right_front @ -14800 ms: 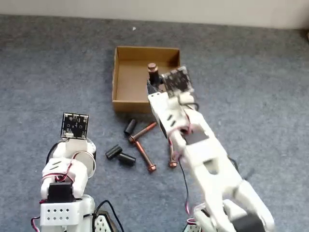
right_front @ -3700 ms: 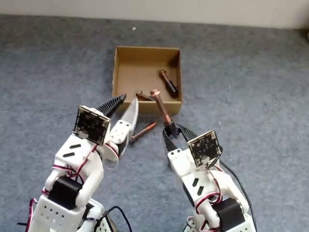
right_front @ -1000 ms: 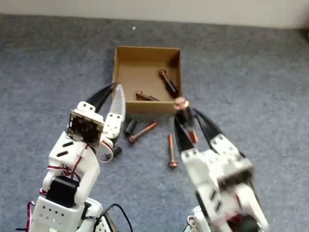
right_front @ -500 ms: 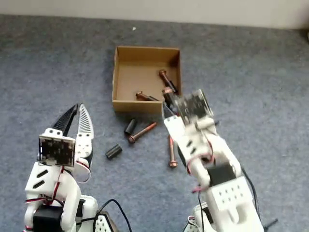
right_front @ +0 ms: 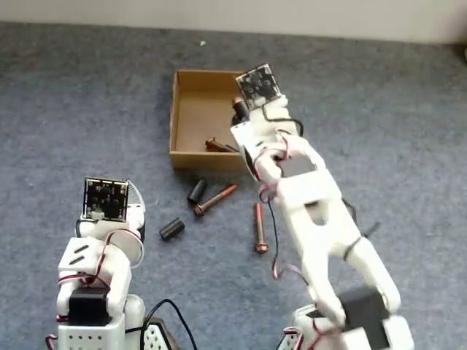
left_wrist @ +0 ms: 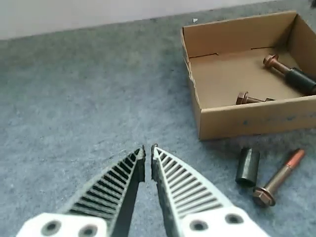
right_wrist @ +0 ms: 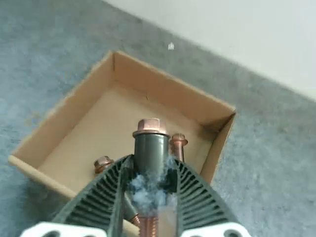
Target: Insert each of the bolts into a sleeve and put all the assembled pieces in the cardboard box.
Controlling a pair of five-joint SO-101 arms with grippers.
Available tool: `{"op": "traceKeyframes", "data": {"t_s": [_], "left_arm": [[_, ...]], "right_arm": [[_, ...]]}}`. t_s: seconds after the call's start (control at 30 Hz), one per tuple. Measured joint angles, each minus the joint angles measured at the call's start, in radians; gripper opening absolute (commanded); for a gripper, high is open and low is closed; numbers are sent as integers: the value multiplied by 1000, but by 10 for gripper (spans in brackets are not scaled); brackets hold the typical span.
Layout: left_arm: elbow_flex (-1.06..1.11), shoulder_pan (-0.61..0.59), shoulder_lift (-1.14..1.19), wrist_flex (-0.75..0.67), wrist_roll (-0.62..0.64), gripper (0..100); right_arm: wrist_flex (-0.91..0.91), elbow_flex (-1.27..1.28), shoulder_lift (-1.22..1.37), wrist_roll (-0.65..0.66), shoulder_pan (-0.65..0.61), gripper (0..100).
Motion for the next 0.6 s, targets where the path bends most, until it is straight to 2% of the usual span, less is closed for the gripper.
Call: {"op": "traceKeyframes", "data": {"t_s": [0.13, 0.23, 0.33, 0.6], "left_arm": [[9, 0, 0, 0, 2, 49], [9, 0, 0, 0, 5, 49], [9, 0, 0, 0, 5, 49], [9, 0, 0, 0, 5, 49]], "right_arm": [[-8, -107, 184, 0, 11, 8], [-8, -170, 282, 0, 11, 62], [28, -212, 308, 0, 20, 131], [207, -336, 307, -38, 32, 135]]}}
